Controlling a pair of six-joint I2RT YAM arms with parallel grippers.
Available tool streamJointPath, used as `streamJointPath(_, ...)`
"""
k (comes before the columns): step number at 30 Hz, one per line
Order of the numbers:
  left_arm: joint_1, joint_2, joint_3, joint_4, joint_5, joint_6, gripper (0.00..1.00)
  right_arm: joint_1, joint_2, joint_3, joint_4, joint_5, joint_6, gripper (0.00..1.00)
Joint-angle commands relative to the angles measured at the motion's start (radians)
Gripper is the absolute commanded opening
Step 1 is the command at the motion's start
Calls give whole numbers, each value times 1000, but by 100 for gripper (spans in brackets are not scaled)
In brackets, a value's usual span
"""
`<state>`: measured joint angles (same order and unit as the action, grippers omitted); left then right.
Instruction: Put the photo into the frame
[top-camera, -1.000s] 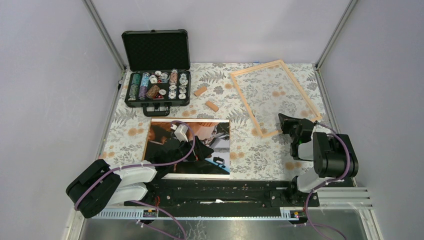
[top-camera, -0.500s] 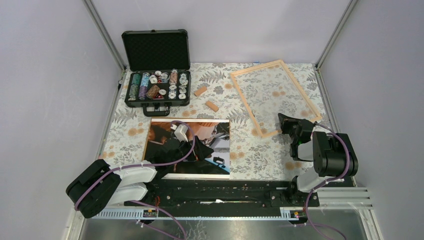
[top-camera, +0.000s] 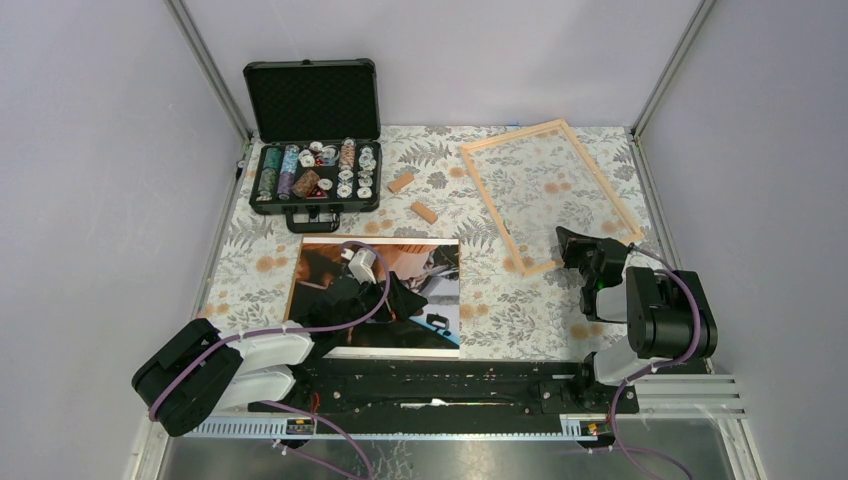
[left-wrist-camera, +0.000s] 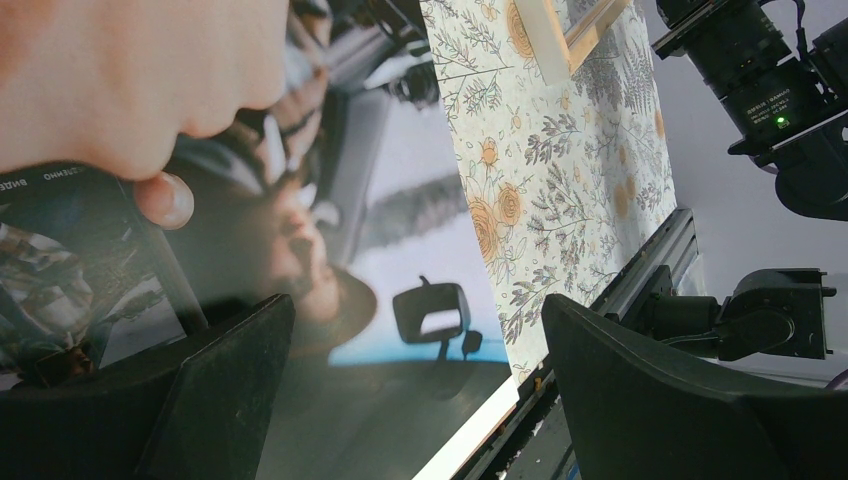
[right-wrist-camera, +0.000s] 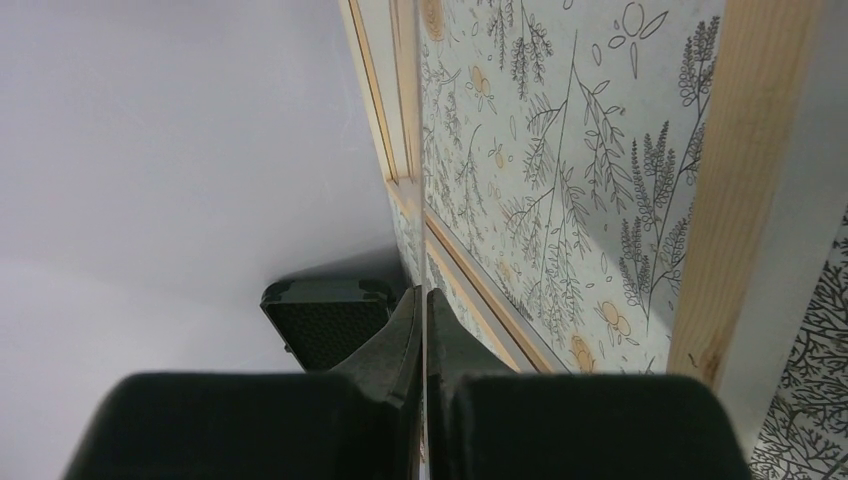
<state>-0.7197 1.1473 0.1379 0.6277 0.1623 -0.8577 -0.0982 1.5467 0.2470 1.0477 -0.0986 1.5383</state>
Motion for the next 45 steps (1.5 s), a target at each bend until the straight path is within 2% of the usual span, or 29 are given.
streamJointPath(1,6,-8,2,67,16,2,99,11,-25,-5,8,-3,9,0)
streamJointPath(11,8,-11,-1,69,16,1,99,11,44,-6,77,-13,24,1)
streamJointPath(19,7,-12,-3,72,15,-1,99,11,2,13,-8,-16,-17,21)
streamJointPath(27,8,-15,-7,75,16,-2,99,11,-85,73,-254,-39,-149,52)
streamJointPath(33,10,-18,-11,79,17,-3,99,19,-118,207,-579,-73,-406,71)
streamJointPath(35,10,-18,-12,81,19,-3,99,27,-119,244,-653,-74,-500,81)
streamJointPath(40,10,-15,-12,83,19,-5,99,40,-106,332,-828,-61,-626,92)
streamJointPath(45,12,-17,-13,86,19,-7,99,55,-33,442,-1031,-9,-639,93)
